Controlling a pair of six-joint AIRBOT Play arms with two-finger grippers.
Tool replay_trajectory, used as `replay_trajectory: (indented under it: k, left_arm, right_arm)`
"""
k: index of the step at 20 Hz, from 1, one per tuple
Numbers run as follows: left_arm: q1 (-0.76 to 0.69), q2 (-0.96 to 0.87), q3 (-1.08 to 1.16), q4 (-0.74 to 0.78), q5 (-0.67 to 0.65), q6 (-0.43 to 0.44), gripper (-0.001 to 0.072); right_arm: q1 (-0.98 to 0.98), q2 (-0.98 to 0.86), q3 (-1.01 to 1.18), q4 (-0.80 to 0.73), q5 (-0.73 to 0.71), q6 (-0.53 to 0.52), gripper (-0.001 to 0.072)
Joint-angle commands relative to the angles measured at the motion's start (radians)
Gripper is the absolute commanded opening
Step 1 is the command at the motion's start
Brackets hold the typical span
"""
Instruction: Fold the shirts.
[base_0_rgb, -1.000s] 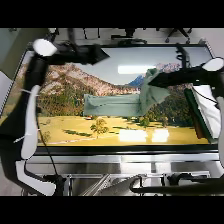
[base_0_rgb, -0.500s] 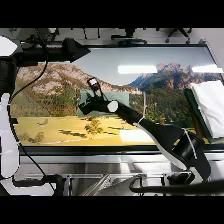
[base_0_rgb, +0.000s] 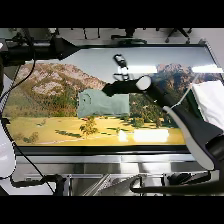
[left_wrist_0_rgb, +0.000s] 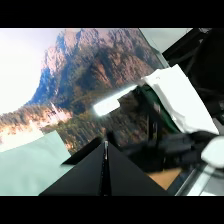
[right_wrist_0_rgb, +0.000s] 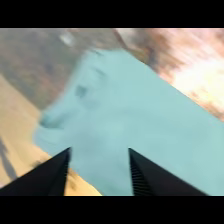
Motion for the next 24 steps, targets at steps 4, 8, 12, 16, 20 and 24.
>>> replay_trajectory:
  k: [4, 8, 12, 16, 20, 24]
  left_arm:
    - [0.026, 0.000, 0.020, 0.002, -0.048, 0.002, 0.0015]
    - [0.025, 0.000, 0.020, 0.003, -0.048, 0.003, 0.0015]
    - [0.024, 0.000, 0.020, 0.002, -0.041, 0.003, 0.0015]
    - [0.024, 0.000, 0.020, 0.002, -0.014, 0.003, 0.0014]
    - [0.024, 0.000, 0.020, 0.003, -0.014, 0.003, 0.0015]
    - [0.024, 0.000, 0.020, 0.003, -0.037, 0.003, 0.0015]
  right_arm:
    - [-0.256, -0.098, -0.030, -0.119, 0.257, 0.229, 0.0611]
    - [-0.231, -0.220, -0.030, -0.041, 0.262, 0.224, 0.0611]
    - [-0.206, -0.292, -0.030, -0.009, 0.258, 0.215, 0.0610]
    - [-0.158, -0.306, -0.028, 0.148, 0.217, 0.102, 0.0569]
    - [-0.119, -0.306, -0.023, 0.190, 0.158, 0.080, 0.0300]
    - [-0.129, -0.281, -0.017, 0.283, 0.157, 0.008, 0.0022]
